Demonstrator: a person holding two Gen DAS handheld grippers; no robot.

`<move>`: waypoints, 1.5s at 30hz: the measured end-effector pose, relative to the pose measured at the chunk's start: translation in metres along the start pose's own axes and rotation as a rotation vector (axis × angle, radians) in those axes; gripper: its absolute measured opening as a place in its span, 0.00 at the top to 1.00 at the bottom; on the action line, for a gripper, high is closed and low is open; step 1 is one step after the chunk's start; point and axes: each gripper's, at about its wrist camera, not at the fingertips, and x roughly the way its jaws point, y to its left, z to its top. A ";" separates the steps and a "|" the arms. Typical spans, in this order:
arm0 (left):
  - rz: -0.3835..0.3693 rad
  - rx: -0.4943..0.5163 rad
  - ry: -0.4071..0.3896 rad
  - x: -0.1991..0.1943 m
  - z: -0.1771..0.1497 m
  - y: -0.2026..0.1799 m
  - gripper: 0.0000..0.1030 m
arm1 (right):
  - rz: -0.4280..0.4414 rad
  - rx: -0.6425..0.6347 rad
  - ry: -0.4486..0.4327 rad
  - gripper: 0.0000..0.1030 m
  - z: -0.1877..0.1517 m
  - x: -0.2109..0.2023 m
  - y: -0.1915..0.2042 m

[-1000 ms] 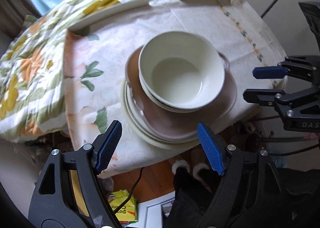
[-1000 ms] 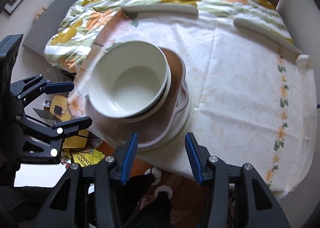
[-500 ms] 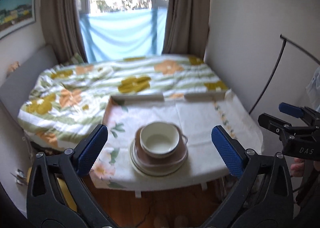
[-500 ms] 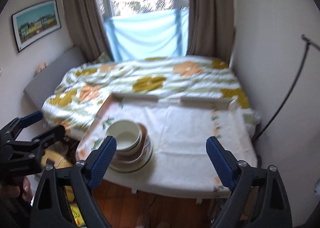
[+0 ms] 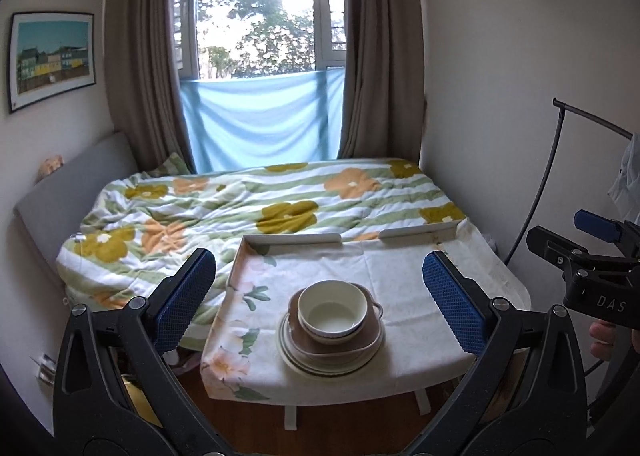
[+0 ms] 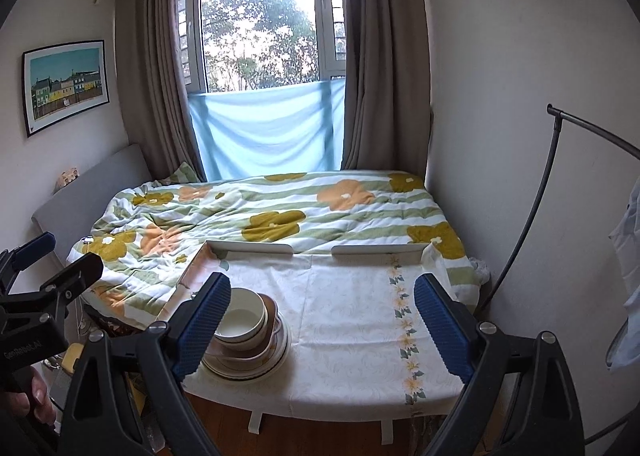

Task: Organize plates and bowls

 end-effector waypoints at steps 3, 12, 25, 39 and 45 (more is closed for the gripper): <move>0.002 0.002 -0.008 -0.005 -0.002 0.001 0.00 | 0.003 0.001 -0.013 0.11 0.000 -0.003 0.003; 0.014 -0.009 -0.018 -0.006 -0.003 0.009 0.00 | -0.026 -0.018 -0.041 0.11 0.002 -0.006 0.013; 0.022 -0.008 -0.022 -0.006 -0.002 0.009 0.00 | -0.030 -0.016 -0.042 0.11 0.003 -0.003 0.015; 0.029 -0.003 -0.032 -0.003 -0.002 0.005 0.00 | -0.032 -0.013 -0.043 0.11 0.003 -0.001 0.019; 0.035 -0.001 -0.027 -0.001 -0.001 0.005 0.00 | -0.031 -0.016 -0.038 0.11 0.002 0.000 0.020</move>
